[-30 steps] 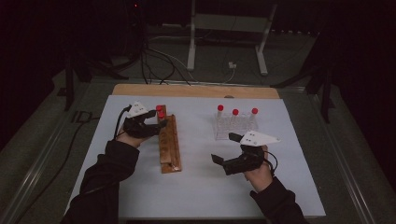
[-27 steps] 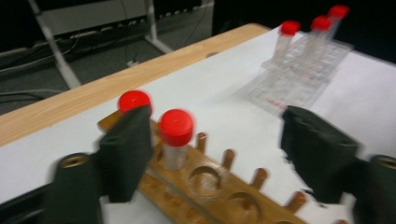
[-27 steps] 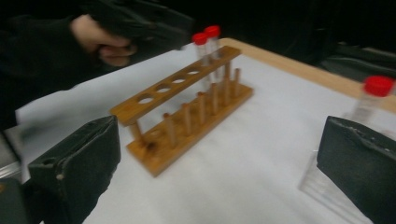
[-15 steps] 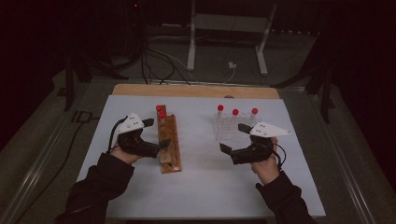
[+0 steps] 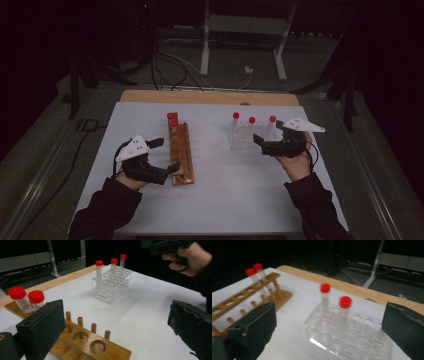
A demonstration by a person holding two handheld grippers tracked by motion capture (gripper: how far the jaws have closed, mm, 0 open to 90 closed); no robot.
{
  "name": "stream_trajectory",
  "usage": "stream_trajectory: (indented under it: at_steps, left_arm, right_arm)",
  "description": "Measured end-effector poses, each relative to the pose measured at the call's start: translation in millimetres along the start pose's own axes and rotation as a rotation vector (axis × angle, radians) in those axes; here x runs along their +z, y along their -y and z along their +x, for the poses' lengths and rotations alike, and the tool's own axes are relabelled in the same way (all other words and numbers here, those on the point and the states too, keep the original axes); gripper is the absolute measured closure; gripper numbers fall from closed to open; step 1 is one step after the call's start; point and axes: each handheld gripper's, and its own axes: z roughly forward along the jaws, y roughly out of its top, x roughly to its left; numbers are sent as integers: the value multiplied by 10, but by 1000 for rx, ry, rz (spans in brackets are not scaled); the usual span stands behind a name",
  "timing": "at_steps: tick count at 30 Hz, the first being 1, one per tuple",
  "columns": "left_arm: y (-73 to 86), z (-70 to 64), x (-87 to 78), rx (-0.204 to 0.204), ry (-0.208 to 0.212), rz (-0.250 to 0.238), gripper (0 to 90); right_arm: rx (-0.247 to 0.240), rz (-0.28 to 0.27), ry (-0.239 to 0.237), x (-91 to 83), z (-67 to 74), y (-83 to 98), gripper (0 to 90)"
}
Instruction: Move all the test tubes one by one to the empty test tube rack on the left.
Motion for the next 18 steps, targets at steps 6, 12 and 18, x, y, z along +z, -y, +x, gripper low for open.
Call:
stream_trajectory:
  at_steps: [6, 12, 18]
  left_arm:
    - [13, -11, -6, -2, 1, -4, 20]
    - [21, -27, 15, 2, 15, 13, 20]
    - [26, -40, 25, 5, 19, 16, 21]
  right_arm:
    - [40, 27, 94, 104, -206, 121, 56]
    - [61, 74, 148, 233, -383, 236, 143]
    - [74, 117, 184, 379, -492, 295, 198]
